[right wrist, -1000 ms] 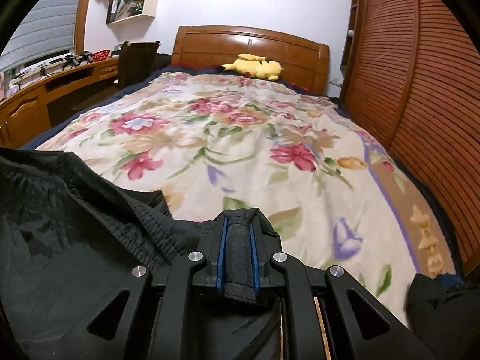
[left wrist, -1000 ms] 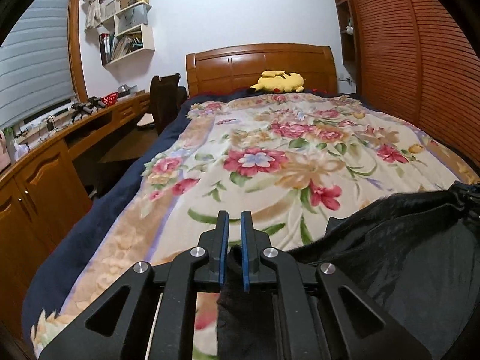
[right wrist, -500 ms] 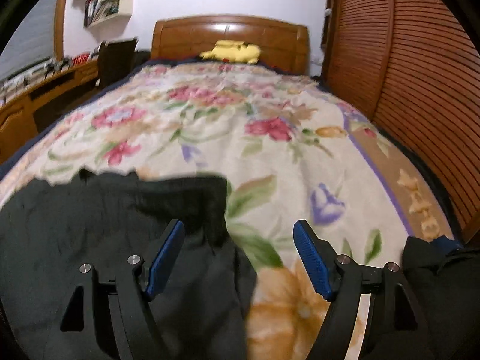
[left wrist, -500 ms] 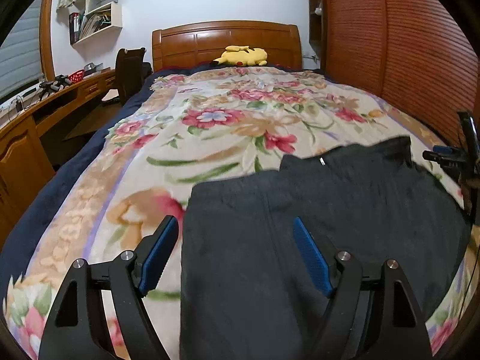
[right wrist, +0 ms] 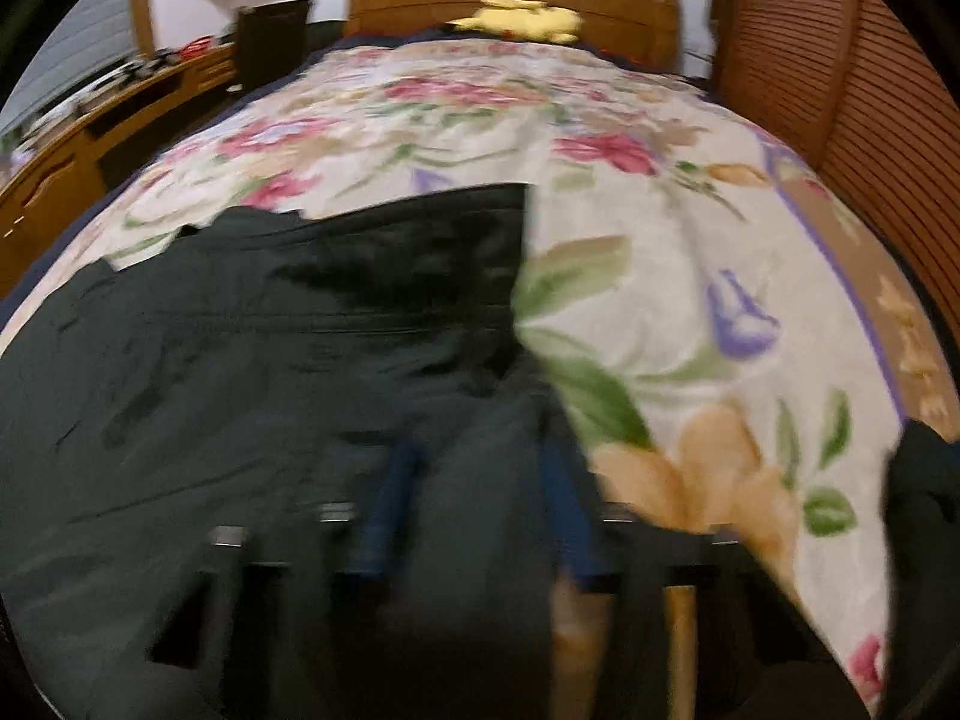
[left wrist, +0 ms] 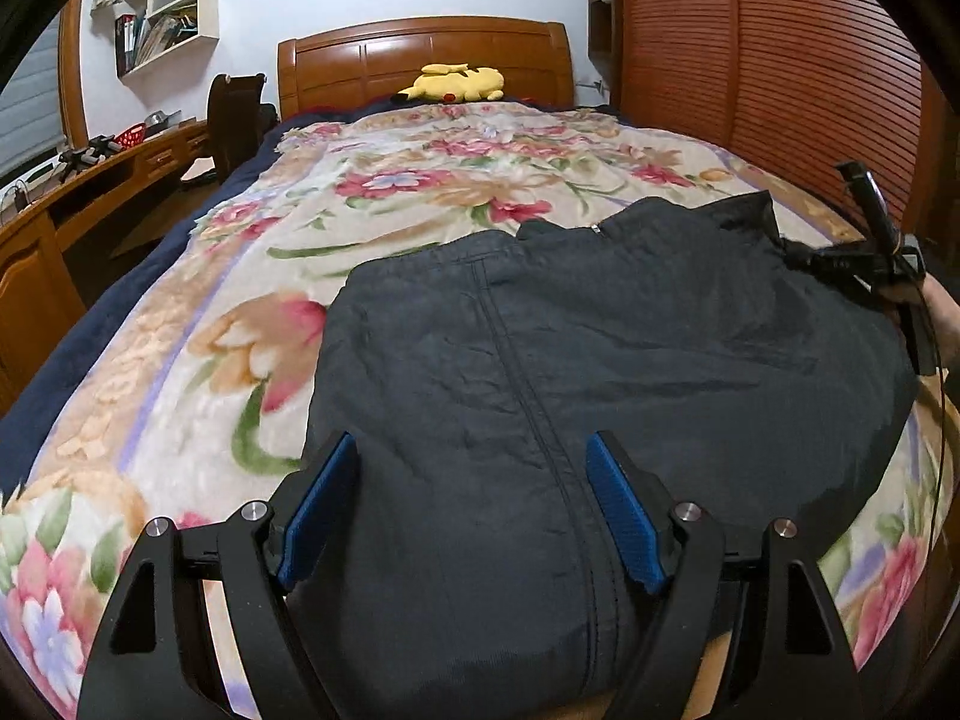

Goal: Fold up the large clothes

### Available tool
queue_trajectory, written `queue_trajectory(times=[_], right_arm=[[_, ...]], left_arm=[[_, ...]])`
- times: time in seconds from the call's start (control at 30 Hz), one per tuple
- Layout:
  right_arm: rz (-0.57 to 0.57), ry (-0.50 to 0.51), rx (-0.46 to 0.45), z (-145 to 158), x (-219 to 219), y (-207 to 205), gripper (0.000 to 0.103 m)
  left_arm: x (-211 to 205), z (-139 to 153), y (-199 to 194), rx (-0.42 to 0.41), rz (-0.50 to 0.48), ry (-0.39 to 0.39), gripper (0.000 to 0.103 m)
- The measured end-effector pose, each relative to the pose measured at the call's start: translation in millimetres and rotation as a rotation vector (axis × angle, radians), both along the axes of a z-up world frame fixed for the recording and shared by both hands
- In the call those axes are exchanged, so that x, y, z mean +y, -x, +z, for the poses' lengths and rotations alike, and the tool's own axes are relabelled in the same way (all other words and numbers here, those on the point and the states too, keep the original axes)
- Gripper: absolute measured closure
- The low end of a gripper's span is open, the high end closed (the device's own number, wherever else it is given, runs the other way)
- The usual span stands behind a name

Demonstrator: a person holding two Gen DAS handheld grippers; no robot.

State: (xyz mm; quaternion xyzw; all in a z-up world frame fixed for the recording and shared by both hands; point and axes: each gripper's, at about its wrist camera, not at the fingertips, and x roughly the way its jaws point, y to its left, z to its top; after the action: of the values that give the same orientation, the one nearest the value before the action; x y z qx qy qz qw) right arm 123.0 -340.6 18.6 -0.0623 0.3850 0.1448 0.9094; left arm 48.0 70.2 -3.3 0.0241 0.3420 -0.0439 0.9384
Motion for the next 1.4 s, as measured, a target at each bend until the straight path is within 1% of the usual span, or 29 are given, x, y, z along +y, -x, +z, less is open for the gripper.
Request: queue_trajectory(times=[0.03, 0.07, 0.1, 0.17, 0.2, 0.23, 0.27, 0.33, 0.4, 0.47, 0.5, 0.53, 0.57, 0.6, 0.63, 0.67, 0.8, 0.93, 1.07, 1.2, 1.4], right_arm=[[0.015, 0.022, -0.03, 3, 4, 3, 0.099], [0.028, 0.049, -0.074, 7, 8, 6, 0.099], [0.035, 0.051, -0.11, 12, 10, 9, 0.099], [0.012, 0.032, -0.174, 24, 5, 12, 0.1], [-0.037, 0.05, -0.205, 29, 1, 13, 0.1], [-0.098, 0.054, -0.204, 31, -5, 10, 0.1], [-0.144, 0.038, -0.179, 31, -12, 4, 0.1], [-0.185, 0.045, -0.129, 27, -15, -3, 0.1], [-0.185, 0.084, -0.101, 23, -9, -6, 0.1], [-0.174, 0.119, -0.111, 24, -2, -2, 0.092], [-0.174, 0.134, -0.124, 28, 0, 3, 0.084], [-0.165, 0.135, -0.135, 32, 3, 7, 0.073], [-0.147, 0.125, -0.143, 37, 4, 14, 0.066], [-0.129, 0.114, -0.154, 38, 5, 21, 0.053], [-0.112, 0.103, -0.166, 41, 9, 29, 0.045], [-0.095, 0.09, -0.179, 43, 11, 38, 0.044], [-0.025, 0.046, -0.193, 44, 19, 72, 0.044], [0.078, 0.019, -0.197, 40, 28, 105, 0.044], [0.138, -0.017, -0.195, 34, 40, 136, 0.044], [0.177, -0.043, -0.188, 27, 47, 153, 0.044], [0.193, -0.062, -0.182, 17, 53, 167, 0.044]], left_arm=[[0, 0, 1, -0.002, 0.0, 0.0, 0.024], [0, 0, 2, -0.003, 0.0, 0.0, 0.024], [0, 0, 2, -0.004, 0.0, 0.001, 0.024], [-1, 0, 2, -0.001, -0.003, -0.002, 0.024], [-1, -1, 1, 0.0, -0.004, -0.001, 0.024], [0, 0, 2, -0.001, 0.0, 0.001, 0.024], [0, 0, 3, -0.004, 0.004, 0.005, 0.024], [-1, 3, 7, -0.008, 0.001, 0.01, 0.024], [-2, 5, 11, -0.014, -0.006, 0.005, 0.024], [-4, 6, 14, -0.017, -0.011, 0.0, 0.024], [-5, 6, 16, -0.019, -0.015, -0.002, 0.024], [-7, 7, 18, -0.023, -0.019, 0.0, 0.024], [-9, 7, 21, -0.028, -0.025, 0.006, 0.024], [-11, 7, 23, -0.029, -0.029, 0.011, 0.024], [-12, 8, 23, -0.03, -0.033, 0.015, 0.024], [-15, 8, 25, -0.032, -0.04, 0.017, 0.024], [-25, 8, 31, -0.045, -0.054, -0.004, 0.024], [-32, 6, 36, -0.046, -0.07, 0.001, 0.024], [-38, 5, 40, -0.055, -0.077, -0.013, 0.024], [-41, -1, 40, -0.047, -0.078, -0.022, 0.024], [-42, -11, 39, -0.036, -0.07, -0.02, 0.023]])
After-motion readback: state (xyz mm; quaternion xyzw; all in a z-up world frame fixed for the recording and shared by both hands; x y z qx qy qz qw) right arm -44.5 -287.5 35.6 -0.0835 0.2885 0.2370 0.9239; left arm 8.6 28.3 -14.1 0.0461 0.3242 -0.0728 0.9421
